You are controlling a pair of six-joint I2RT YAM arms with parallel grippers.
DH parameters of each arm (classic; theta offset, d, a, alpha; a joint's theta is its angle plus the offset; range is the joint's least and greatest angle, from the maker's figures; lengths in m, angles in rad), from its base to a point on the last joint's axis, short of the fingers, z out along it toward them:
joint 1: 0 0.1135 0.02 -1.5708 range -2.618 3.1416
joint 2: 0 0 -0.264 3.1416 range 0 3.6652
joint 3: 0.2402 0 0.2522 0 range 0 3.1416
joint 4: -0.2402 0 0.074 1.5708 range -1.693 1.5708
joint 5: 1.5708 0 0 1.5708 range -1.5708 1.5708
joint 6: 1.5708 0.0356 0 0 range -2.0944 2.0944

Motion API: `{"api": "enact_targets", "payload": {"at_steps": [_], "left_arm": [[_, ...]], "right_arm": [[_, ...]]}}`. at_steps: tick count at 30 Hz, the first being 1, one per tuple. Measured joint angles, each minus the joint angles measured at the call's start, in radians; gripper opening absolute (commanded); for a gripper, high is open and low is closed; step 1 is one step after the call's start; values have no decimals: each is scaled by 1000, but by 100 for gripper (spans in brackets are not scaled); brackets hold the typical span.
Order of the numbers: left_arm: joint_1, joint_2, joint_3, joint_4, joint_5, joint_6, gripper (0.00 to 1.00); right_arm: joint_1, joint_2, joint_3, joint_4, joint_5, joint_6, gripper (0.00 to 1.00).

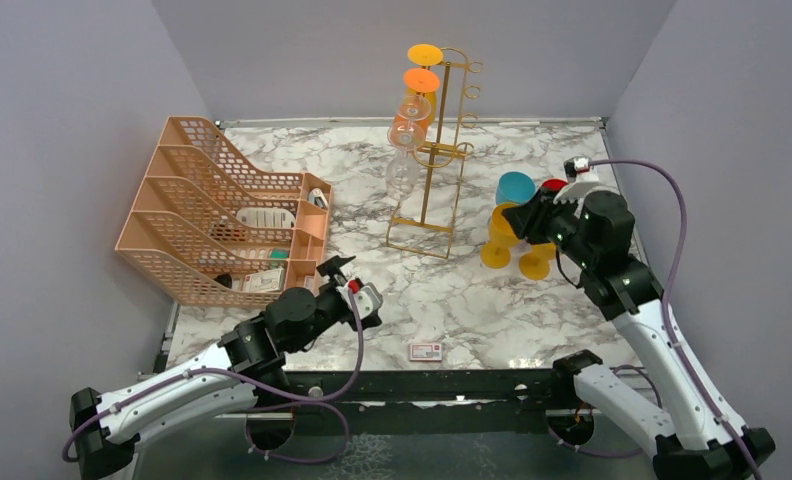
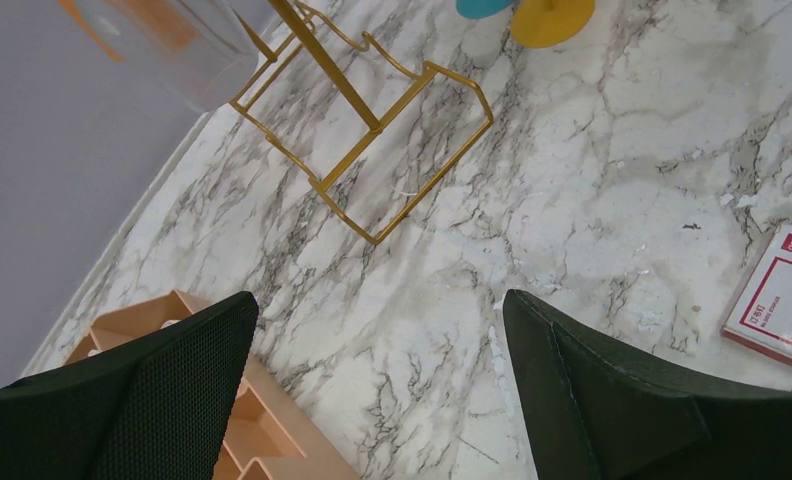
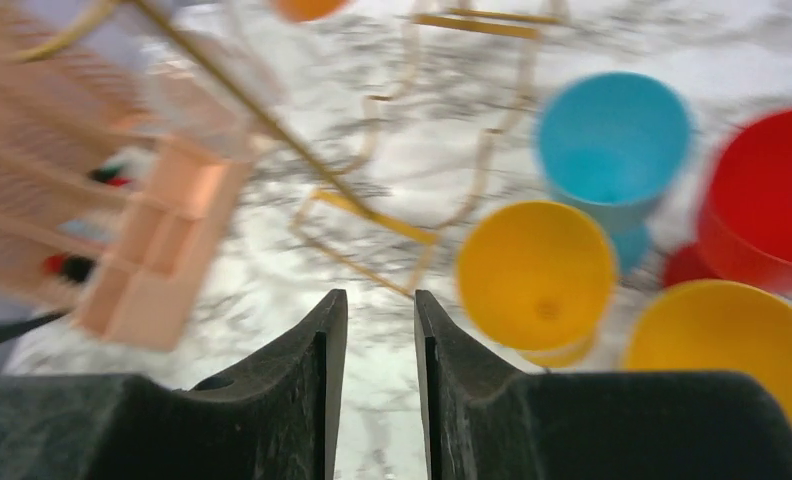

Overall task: Take the wine glass off the wine glass rack
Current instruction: Place the wine glass at the center of the board, then pick up the wine glass from the wine rack.

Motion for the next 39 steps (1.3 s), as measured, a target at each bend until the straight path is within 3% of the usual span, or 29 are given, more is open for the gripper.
{"api": "enact_targets", "payload": {"at_steps": [6, 14, 21, 31, 35, 39], "left_arm": [[18, -29, -19, 50, -66, -85, 99], [126, 10, -19, 118, -189, -288, 99], [342, 159, 93, 53, -162, -483, 99], [702, 342, 288, -34, 180, -691, 99], [743, 395, 338, -39, 303, -774, 99], [745, 481, 479, -95, 384, -856, 95]], "right_arm": [[0, -117, -155, 243, -423, 85, 42], [0, -87, -280, 347, -718, 157, 51], [0, -84, -283, 352, -788, 156, 64], [0, -84, -283, 346, -818, 167, 65], [0, -85, -281, 325, -825, 199, 66], [0, -95, -277, 290, -827, 201, 66]]}}
